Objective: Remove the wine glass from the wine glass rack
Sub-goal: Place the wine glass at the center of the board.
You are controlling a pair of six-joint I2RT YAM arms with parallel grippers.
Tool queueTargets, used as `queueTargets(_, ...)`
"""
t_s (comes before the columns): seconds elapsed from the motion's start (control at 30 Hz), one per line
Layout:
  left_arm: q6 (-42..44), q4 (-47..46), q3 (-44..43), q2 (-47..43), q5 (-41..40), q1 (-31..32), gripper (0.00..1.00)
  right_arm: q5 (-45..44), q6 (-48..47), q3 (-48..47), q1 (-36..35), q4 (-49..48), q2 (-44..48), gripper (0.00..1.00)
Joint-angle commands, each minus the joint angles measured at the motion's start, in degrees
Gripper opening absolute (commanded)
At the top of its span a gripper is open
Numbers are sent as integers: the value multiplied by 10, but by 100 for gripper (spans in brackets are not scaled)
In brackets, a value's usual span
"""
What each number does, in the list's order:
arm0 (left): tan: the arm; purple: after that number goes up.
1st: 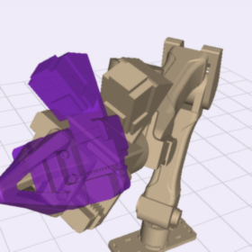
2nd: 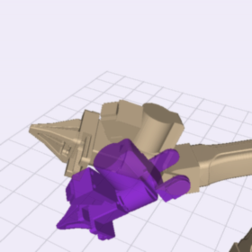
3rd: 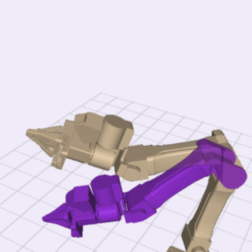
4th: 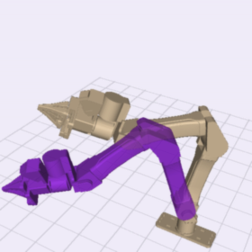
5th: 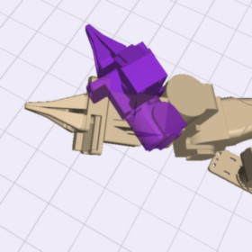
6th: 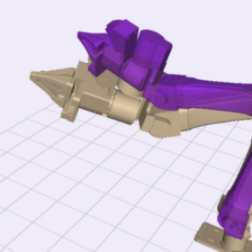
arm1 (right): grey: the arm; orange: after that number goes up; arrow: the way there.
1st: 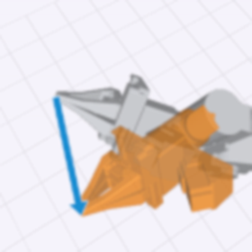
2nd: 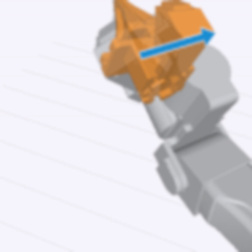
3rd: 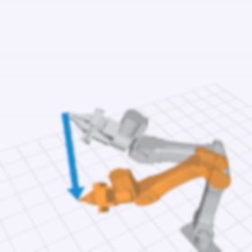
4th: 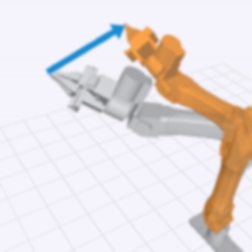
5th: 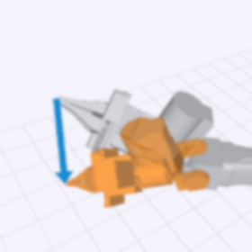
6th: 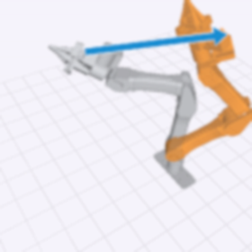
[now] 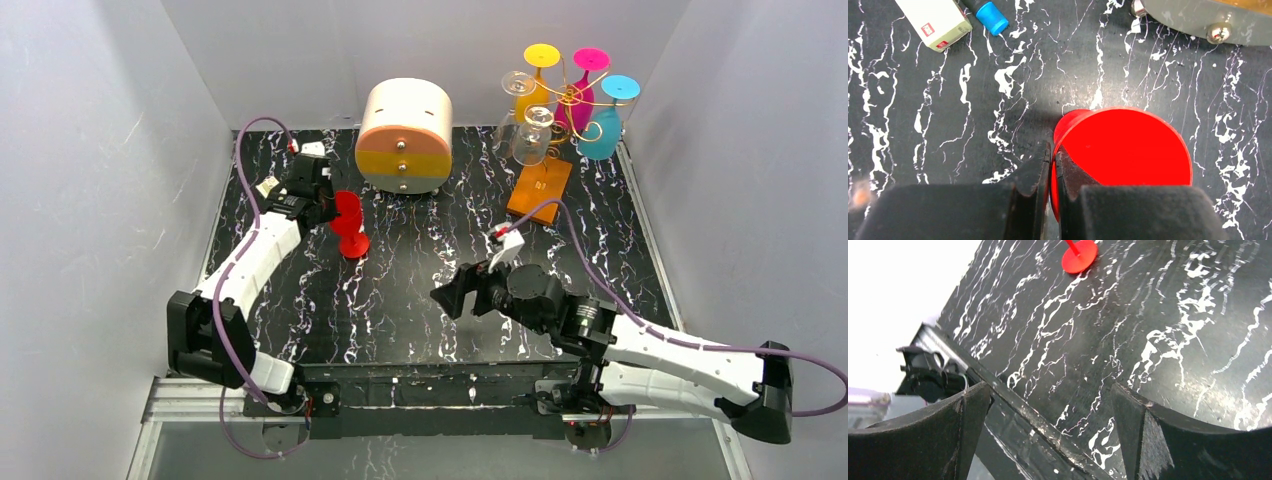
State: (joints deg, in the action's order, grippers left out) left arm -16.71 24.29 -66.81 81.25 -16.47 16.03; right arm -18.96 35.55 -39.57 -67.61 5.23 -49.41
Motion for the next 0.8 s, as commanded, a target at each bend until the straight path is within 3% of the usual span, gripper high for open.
queueTargets(0.0, -34, -52, 26, 9, 24, -15, 0, -126, 108, -6, 2, 42, 33, 99)
queueTargets(0.23, -46, -43, 29, 16, 7, -15, 0, -159, 117, -68, 24, 187, -13, 99)
queueTargets(0.37, -21, -34, 24, 27, 12, -15, 3, -106, 151, -81, 113, 253, -66, 99)
queueTargets(0.5, -7, -19, 17, 27, -9, -15, 5, -5, 146, -54, 207, 230, -74, 99)
queueTargets(0.77, -22, -17, -5, 34, -6, -15, 12, 6, 159, -35, 227, 218, -44, 99)
